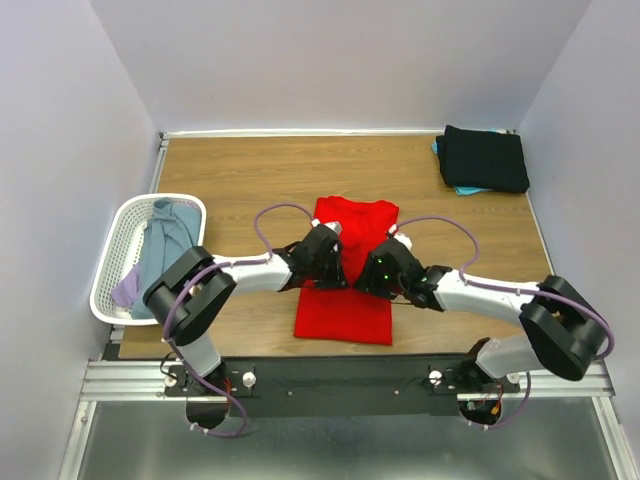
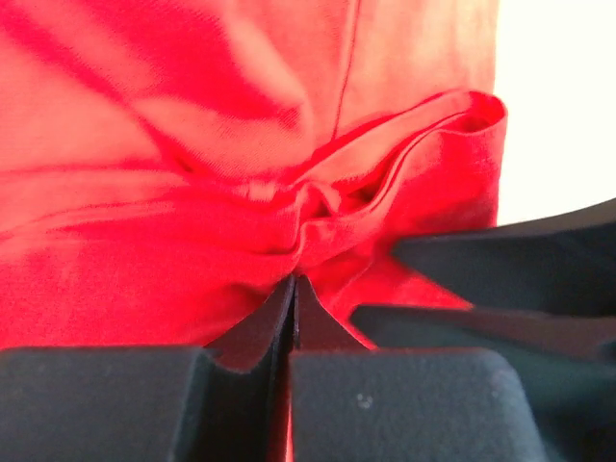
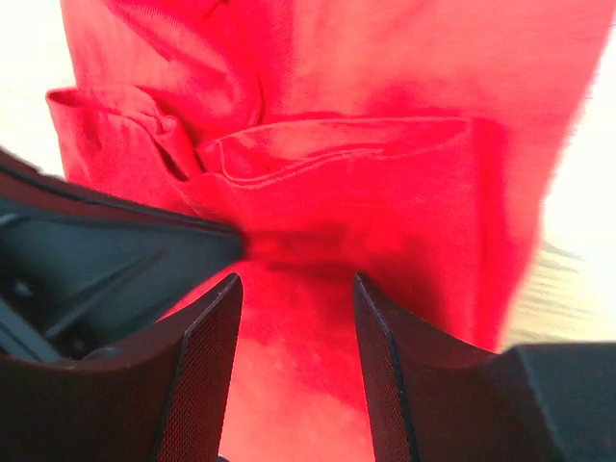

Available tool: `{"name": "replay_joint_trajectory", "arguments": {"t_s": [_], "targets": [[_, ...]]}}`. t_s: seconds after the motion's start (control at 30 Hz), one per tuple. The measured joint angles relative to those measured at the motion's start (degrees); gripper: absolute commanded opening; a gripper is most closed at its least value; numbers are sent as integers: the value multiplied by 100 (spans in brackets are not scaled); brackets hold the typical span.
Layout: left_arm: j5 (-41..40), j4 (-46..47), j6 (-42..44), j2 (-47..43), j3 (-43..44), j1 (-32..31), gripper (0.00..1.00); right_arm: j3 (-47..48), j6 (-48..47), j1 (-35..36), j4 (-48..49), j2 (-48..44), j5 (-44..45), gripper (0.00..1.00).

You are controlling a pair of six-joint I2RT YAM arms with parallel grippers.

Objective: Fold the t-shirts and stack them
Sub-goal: Fold the tshirt

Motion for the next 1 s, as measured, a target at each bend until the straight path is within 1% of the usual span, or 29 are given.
{"name": "replay_joint_trajectory", "arguments": {"t_s": [0.13, 0.3, 0.4, 0.43, 0.53, 0.67, 0.73, 0.87, 1.0], "targets": [[-149, -273, 92, -319, -13, 31, 8, -48, 72, -90, -197, -319, 116, 57], [-247, -459, 304, -378, 339, 166, 8, -59, 66, -474, -330, -588, 199, 56], [-247, -481, 409, -378, 466, 249, 8, -79, 59, -625, -343, -564, 205, 55], [-247, -503, 433, -378, 494, 273, 8, -98, 57, -656, -343, -542, 212, 52], [-243, -575, 540, -382, 623, 437, 8, -197, 7, -767, -343, -291, 258, 52], [-243, -717, 693, -409, 940, 835, 8, -289, -2, -850, -184, -223, 262, 51], [-243, -737, 741, -476, 1038, 1029, 8, -339, -2, -861, -160, -295, 260, 52], [-251, -750, 811, -601, 1163, 1355, 9, -374, -81, -872, -404, -562, 254, 56], [-262, -769, 874, -595, 1182, 1410, 9, -127, -216, -872, -741, -798, 197, 59]]}}
